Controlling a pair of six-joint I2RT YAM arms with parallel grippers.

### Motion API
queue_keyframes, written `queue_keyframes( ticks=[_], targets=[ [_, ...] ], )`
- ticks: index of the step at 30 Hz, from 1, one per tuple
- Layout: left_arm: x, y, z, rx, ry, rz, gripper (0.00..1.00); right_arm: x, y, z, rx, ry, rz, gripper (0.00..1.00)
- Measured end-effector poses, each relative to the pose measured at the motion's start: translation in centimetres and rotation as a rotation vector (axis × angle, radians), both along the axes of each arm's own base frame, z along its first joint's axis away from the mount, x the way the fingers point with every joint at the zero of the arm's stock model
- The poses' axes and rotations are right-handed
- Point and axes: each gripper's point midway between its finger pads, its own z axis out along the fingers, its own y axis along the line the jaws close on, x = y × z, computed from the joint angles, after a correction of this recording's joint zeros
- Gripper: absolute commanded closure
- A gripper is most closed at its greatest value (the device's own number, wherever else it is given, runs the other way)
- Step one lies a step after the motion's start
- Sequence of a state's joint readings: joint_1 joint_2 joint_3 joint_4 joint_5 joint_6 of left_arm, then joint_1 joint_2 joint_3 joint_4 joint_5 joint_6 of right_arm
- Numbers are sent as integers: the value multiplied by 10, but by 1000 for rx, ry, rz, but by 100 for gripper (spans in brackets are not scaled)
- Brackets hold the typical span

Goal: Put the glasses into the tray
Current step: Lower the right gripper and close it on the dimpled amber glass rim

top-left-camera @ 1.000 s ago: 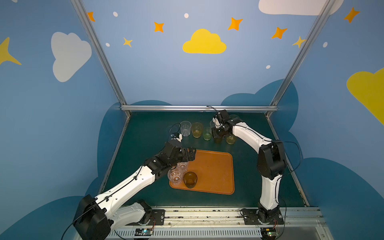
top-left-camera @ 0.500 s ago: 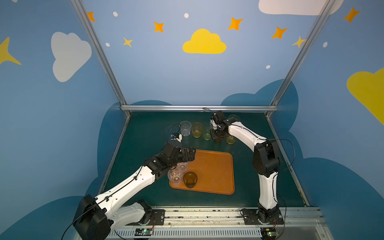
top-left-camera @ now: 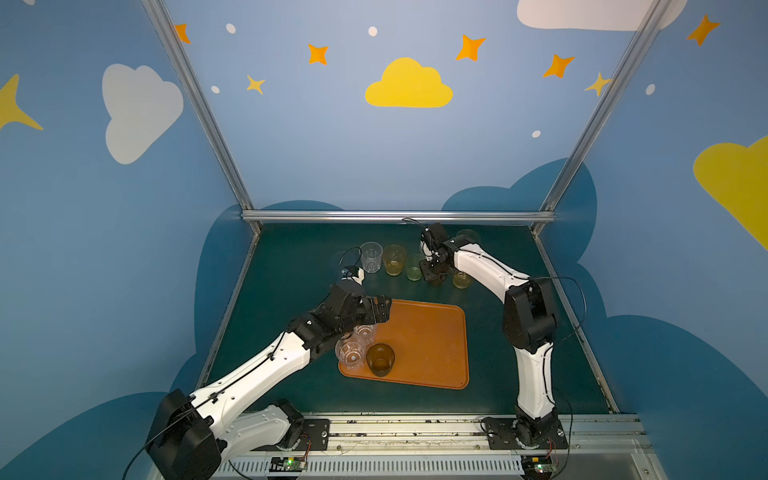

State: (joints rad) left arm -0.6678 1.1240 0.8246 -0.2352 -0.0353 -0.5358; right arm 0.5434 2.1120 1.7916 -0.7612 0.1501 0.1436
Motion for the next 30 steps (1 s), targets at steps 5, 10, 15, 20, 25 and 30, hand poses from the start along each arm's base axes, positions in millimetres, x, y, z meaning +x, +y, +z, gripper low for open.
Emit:
queue_keyframes(
  ticks=[5,10,15,20,25,30],
  targets=[
    [0,0,0,0,0,0,0,4,1,-2,-15,-5,4,82],
    [0,0,0,0,0,0,0,4,1,-4,-26,-5,10,84],
    [0,0,0,0,0,0,0,4,1,-5,-32,-6,13,87],
    [0,0,-1,1,1,0,0,4,1,-8,-36,-1,14,89],
    [0,0,-2,4,6,0,0,4,2,-10,-50,-4,19,92],
    [1,-1,-4,6,9,-1,0,4,3,-9,-59,-10,25,97]
  ],
)
